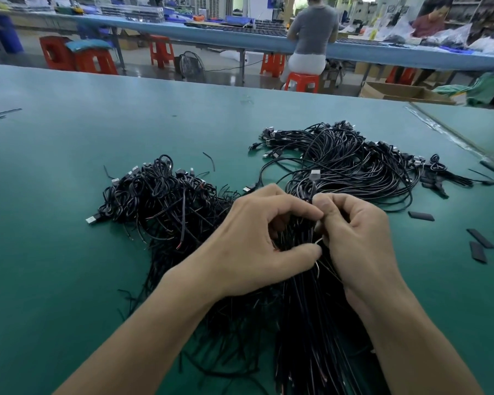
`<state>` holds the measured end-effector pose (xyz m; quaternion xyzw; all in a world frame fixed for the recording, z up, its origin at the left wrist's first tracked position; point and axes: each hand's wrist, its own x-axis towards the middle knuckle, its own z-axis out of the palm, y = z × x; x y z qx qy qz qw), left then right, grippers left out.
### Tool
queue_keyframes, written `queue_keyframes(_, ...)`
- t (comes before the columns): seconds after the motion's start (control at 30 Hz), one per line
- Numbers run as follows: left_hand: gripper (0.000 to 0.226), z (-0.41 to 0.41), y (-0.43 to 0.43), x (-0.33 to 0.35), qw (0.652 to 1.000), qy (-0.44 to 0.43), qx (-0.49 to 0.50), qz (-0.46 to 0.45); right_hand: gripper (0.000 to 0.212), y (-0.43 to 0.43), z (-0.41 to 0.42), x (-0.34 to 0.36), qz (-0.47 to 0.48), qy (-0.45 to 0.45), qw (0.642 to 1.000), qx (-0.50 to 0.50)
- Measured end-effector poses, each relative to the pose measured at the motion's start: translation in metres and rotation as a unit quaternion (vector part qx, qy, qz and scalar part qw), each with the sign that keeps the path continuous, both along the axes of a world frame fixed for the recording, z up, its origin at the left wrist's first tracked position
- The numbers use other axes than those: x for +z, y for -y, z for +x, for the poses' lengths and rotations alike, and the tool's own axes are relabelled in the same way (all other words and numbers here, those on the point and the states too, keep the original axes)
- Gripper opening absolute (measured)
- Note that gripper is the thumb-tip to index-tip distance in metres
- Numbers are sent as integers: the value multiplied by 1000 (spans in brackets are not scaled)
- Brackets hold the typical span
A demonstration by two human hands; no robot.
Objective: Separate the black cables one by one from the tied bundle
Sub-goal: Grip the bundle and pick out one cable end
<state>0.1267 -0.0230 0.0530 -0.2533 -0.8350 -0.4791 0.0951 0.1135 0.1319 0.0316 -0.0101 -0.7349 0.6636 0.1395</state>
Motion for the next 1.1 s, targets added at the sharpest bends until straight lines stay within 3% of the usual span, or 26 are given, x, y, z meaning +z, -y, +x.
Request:
queue_keyframes(0.13,49,0,3,-2,999,35,-12,-13,22,-1,0,3,-10,6,1000,6)
queue_keyframes(0.23,49,-4,-1,-7,998,56,17,11,18,2,2,5,19,-43,999,16)
queue_keyframes(0.3,41,-8,-2,-10,997,52,55,33,14,4,4,6,70,-77,995,15)
queue_keyframes(0.4,8,-14,0,-10,995,49,72,42,14,7,6,7,103,-107,989,6)
queue_keyframes(0.53,29,-13,3,-12,993,27,96,61,13,11,10,11,120,-130,984,24)
queue_keyframes(0.63,16,-9,0,-11,986,87,70,125,11,11,12,14,123,-138,982,44)
queue_keyframes(0.67,11,-10,0,-11,979,119,65,152,12,10,12,15,125,-140,981,53)
queue_keyframes(0.77,27,-13,4,-8,953,205,25,222,19,10,14,17,129,-154,977,72)
queue_keyframes(0.9,32,-10,4,0,917,253,-13,310,12,11,15,18,189,-190,962,54)
queue_keyframes(1.03,34,-9,6,9,825,354,-22,439,13,13,15,17,238,-212,947,38)
queue_keyframes(1.1,36,-9,6,11,816,376,-23,439,16,15,15,15,245,-215,945,36)
